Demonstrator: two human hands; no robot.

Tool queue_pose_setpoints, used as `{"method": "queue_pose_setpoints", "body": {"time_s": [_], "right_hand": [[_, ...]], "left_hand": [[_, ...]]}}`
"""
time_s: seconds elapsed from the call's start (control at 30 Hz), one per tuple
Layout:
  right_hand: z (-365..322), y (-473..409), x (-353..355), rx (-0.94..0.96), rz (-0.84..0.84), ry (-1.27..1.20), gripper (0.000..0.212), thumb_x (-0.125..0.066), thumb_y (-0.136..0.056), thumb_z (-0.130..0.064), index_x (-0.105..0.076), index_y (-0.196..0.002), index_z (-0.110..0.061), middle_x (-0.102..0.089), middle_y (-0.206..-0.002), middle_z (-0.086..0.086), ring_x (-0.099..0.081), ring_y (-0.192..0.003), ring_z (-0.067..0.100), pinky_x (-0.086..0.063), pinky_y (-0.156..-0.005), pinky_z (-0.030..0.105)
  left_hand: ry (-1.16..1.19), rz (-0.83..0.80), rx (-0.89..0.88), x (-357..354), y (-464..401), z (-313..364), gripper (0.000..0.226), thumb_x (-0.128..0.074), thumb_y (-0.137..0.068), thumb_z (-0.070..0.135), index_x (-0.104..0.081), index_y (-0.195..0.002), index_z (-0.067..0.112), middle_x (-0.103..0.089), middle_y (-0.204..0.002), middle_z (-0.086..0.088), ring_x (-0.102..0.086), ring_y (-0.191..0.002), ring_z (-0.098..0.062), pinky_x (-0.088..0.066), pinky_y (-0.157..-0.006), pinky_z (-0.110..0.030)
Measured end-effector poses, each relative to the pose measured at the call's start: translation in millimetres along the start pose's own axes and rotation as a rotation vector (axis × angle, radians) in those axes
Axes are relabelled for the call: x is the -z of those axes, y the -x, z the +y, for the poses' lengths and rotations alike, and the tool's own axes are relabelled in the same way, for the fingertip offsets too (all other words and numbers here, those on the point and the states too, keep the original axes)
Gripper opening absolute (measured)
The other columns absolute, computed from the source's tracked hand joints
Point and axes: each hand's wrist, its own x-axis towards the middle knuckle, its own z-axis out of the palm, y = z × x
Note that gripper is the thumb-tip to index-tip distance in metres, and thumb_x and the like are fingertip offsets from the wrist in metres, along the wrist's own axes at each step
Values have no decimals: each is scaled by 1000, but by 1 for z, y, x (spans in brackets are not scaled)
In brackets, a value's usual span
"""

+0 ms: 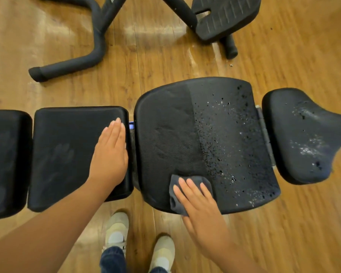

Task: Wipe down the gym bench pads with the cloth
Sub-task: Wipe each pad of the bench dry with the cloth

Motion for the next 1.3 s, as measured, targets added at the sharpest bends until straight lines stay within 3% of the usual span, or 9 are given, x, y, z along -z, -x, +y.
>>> {"method": "queue_pose_setpoints", "body": {"time_s": [0.17, 0.3, 0.43, 0.57, 0.77, 1.07, 1.3], "right_hand": [[4, 15, -7, 15, -28, -41, 68, -45, -75, -28, -34, -142, -20, -33, -150, -1, -24, -139, 16, -19, -110, 38], [12, 0, -4, 63, 12, -31, 70, -46, -78, -25, -29, -145, -23, -23, -154, -4, -20, -141, 13, -14, -113, 35], [23, -56, 14, 14, 101, -69, 59, -41, -84, -27, -34, -143, -21, -27, -152, -1, -18, -140, 13, -15, -111, 37], [42, -136, 36, -75, 182, -101, 54, -30, -92, -27, -28, -145, -20, -23, -154, 0, -8, -140, 8, -4, -116, 33], [59, -218, 65, -84, 260, -50, 53, -38, -97, -16, -20, -148, -19, -13, -156, 1, -6, -144, 17, 3, -115, 34], [63, -241, 77, -95, 256, -38, 51, -32, -100, -17, -16, -149, -18, -9, -157, 2, -1, -144, 18, 3, -116, 37], [47, -171, 54, -56, 241, -108, 54, -40, -95, -15, -23, -147, -15, -16, -156, 3, -7, -144, 18, 2, -116, 36]], "left_hand": [[28, 6, 12, -1, 0, 1, 53, -28, -95, 16, -26, -143, -4, -24, -153, -17, -17, -143, -26, -4, -118, -33], [46, 21, 0, -1, -1, 1, 52, -28, -94, 15, -27, -142, -4, -27, -151, -19, -19, -142, -28, -8, -118, -36], [55, 24, 2, -1, -1, 3, 52, -26, -95, 16, -25, -143, -3, -26, -151, -19, -18, -142, -27, -9, -117, -37], [56, 15, 9, 0, -1, 2, 51, -26, -96, 16, -24, -143, -3, -27, -151, -19, -19, -142, -27, -11, -117, -39], [47, 8, 3, -1, -2, 0, 51, -28, -95, 14, -25, -143, -4, -26, -151, -19, -19, -142, -27, -11, -117, -39], [14, 9, -11, 0, -2, 1, 51, -24, -95, 17, -26, -142, -5, -28, -151, -20, -21, -142, -29, -15, -116, -42], [26, 10, -9, 1, -1, 1, 53, -21, -95, 20, -25, -143, -4, -26, -151, -19, -19, -142, -28, -13, -117, -41]]}}
